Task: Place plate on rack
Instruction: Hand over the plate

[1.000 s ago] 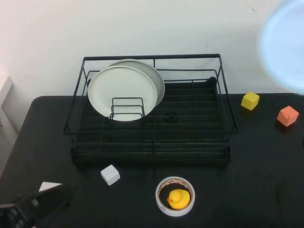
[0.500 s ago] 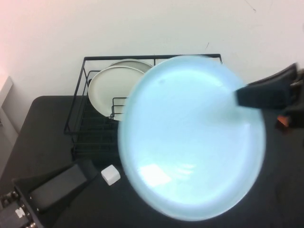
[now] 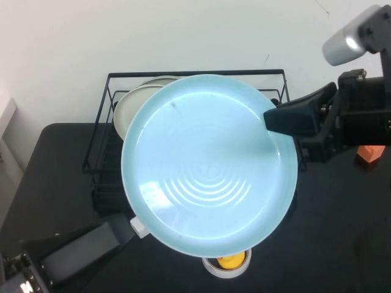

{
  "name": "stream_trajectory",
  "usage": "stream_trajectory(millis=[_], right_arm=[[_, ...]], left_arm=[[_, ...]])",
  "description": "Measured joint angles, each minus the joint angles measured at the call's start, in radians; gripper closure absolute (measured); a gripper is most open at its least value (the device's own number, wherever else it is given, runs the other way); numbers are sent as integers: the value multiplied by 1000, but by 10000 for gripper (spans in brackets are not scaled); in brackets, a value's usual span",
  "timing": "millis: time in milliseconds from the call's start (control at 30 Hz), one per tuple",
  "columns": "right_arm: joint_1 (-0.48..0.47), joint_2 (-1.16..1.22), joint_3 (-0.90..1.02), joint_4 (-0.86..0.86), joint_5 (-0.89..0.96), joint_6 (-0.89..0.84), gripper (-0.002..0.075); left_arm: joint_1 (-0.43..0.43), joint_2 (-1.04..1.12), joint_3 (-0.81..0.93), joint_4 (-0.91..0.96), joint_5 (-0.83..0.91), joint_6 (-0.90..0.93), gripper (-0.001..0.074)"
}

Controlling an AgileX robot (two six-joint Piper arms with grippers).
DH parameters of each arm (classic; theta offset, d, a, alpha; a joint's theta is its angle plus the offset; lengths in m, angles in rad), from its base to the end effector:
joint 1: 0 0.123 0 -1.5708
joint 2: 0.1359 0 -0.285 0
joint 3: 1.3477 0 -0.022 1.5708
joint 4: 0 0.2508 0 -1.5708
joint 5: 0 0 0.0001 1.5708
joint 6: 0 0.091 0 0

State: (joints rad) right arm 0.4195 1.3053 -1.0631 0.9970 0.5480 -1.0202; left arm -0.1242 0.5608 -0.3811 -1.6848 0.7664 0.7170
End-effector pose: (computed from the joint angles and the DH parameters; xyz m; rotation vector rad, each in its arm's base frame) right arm 0.2459 0.1534 0.3512 -0.7980 1.8971 0.6628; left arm 0.0905 -0.0746 0.3057 -0.1018 1.7601 -1.4433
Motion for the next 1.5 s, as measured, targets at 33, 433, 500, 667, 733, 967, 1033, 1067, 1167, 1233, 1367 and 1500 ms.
stream_trajectory(millis=[33, 433, 500, 667, 733, 967, 1033, 1067, 1167, 1233, 1367, 1500], right_arm=[[0, 4, 2, 2, -5, 0, 715], [4, 8, 2, 131, 149, -59, 715], [4, 8, 2, 140, 149, -75, 715], [5, 10, 2, 207, 144, -155, 708], [5, 12, 2, 247, 158, -224, 690], [6, 13, 2, 371, 277, -324, 475], [7, 13, 2, 373, 286, -326, 379], [7, 15, 2, 375, 286, -328, 345], [7, 14, 2, 379, 268, -329, 274], [5, 12, 2, 394, 249, -332, 255], [-17, -10, 2, 433, 242, -371, 244], [-31, -49, 2, 491, 238, -409, 243]], left_arm=[[0, 0, 0, 0, 0, 0, 117], [0, 0, -1, -1, -102, 219, 309], [0, 0, -1, -4, -104, 248, 479], [0, 0, -1, -4, -149, 307, 636], [0, 0, -1, -4, -167, 321, 648], [0, 0, -1, -2, -201, 375, 702], [0, 0, -1, -2, -201, 415, 708], [0, 0, -1, -2, -201, 444, 710], [0, 0, -1, -4, -196, 552, 715], [0, 0, -2, -4, -198, 615, 716], [0, 0, -31, -13, -243, 695, 716], [0, 0, -65, -13, -349, 748, 723]])
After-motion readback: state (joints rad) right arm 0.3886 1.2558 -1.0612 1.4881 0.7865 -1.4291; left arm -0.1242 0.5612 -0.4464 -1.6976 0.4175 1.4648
